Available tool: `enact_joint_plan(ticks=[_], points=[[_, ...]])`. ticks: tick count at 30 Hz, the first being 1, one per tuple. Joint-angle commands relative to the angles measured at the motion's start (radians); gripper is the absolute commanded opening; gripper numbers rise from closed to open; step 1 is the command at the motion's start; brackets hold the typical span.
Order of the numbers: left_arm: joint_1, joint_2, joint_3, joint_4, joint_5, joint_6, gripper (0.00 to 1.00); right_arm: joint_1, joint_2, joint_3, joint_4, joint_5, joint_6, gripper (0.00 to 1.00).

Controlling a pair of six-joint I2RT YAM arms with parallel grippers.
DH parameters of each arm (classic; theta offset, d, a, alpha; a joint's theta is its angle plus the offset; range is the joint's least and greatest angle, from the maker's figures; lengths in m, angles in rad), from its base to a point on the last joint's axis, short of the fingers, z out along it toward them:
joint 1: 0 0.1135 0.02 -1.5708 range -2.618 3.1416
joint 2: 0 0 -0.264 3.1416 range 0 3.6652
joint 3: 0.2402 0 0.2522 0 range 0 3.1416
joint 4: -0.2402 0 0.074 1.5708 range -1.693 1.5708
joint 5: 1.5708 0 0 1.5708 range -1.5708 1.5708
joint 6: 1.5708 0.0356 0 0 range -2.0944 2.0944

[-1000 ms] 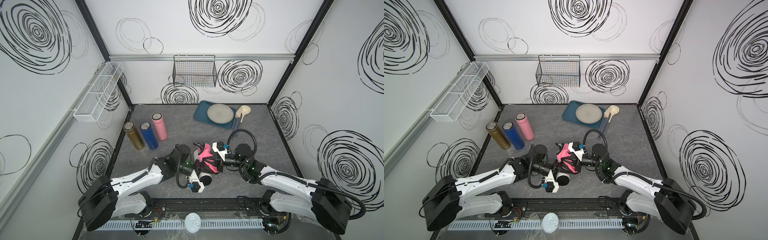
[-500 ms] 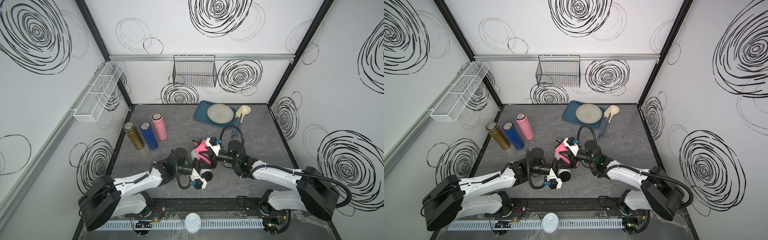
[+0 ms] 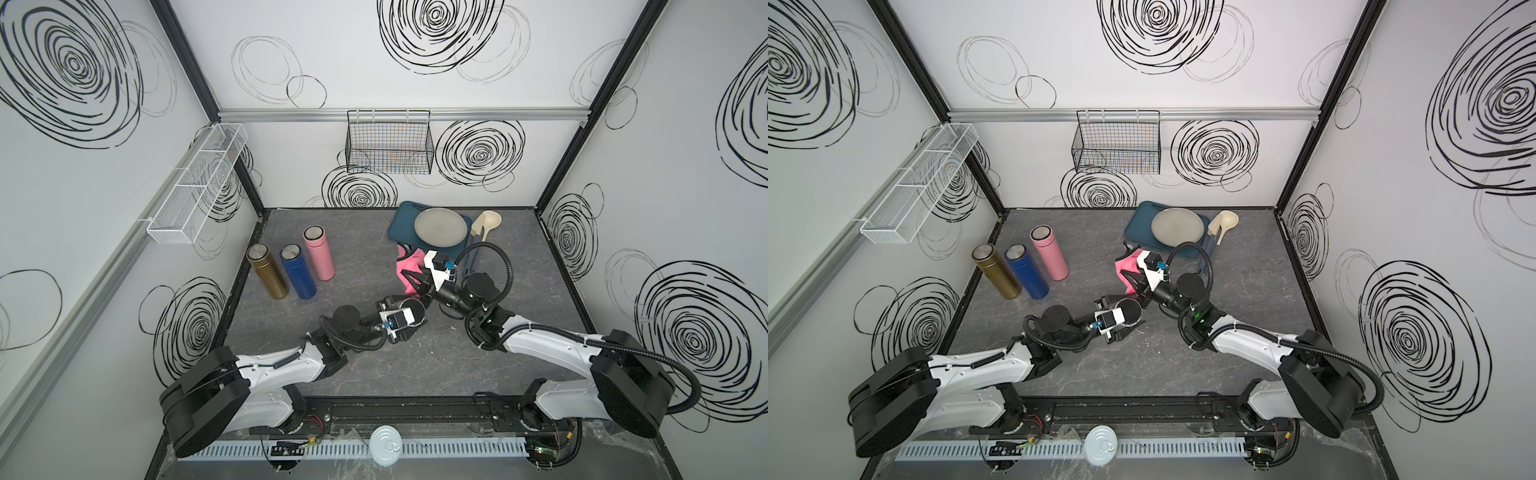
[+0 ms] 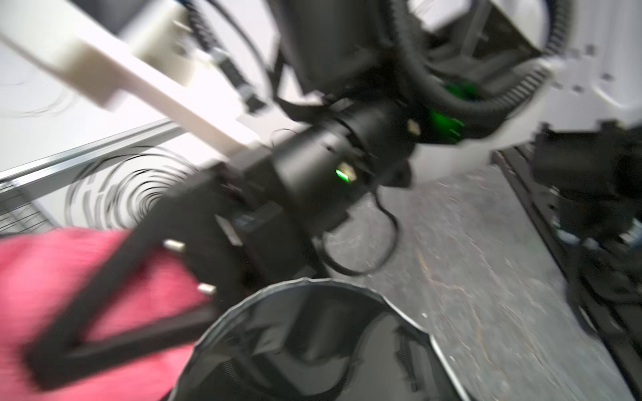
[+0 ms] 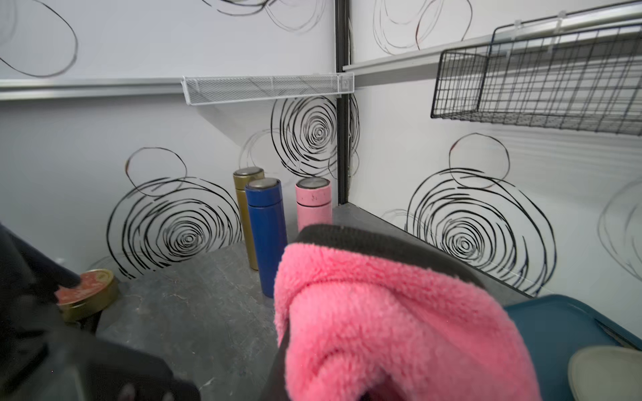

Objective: Wipe the surface of the thermos
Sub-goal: Wipe the dirt from the surface of the thermos.

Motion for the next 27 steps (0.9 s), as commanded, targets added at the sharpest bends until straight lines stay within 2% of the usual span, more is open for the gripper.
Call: enact_joint_plan(ticks=[1, 3, 5, 10, 13, 18, 21, 27], points=[[0.016, -0.013, 0.086, 0.318, -0.312, -0.326, 0.00, 0.037, 0.038, -0.007, 0.115, 0.100, -0.030, 0.00], [0.016, -0.005, 0.113, 0.294, -0.344, -0.393, 0.00, 0.056, 0.056, 0.021, 0.121, 0.154, -0.049, 0.00], [0.014, -0.003, 0.178, 0.193, -0.392, -0.456, 0.00, 0.062, 0.089, 0.056, 0.119, 0.182, -0.064, 0.00], [0.008, 0.010, 0.409, -0.251, -0.664, -0.692, 0.00, 0.070, 0.188, 0.145, 0.137, 0.232, -0.102, 0.00], [-0.001, 0.023, 0.498, -0.409, -0.783, -0.796, 0.00, 0.079, 0.236, 0.171, 0.164, 0.255, -0.142, 0.00], [-0.016, 0.036, 0.521, -0.451, -0.927, -0.854, 0.00, 0.097, 0.291, 0.130, 0.270, 0.278, -0.146, 0.00], [-0.009, 0.034, 0.529, -0.505, -1.031, -0.943, 0.00, 0.106, 0.299, 0.091, 0.334, 0.274, -0.137, 0.00], [0.015, 0.066, 0.603, -0.668, -1.122, -1.011, 0.00, 0.104, 0.275, 0.132, 0.292, 0.208, -0.179, 0.00]])
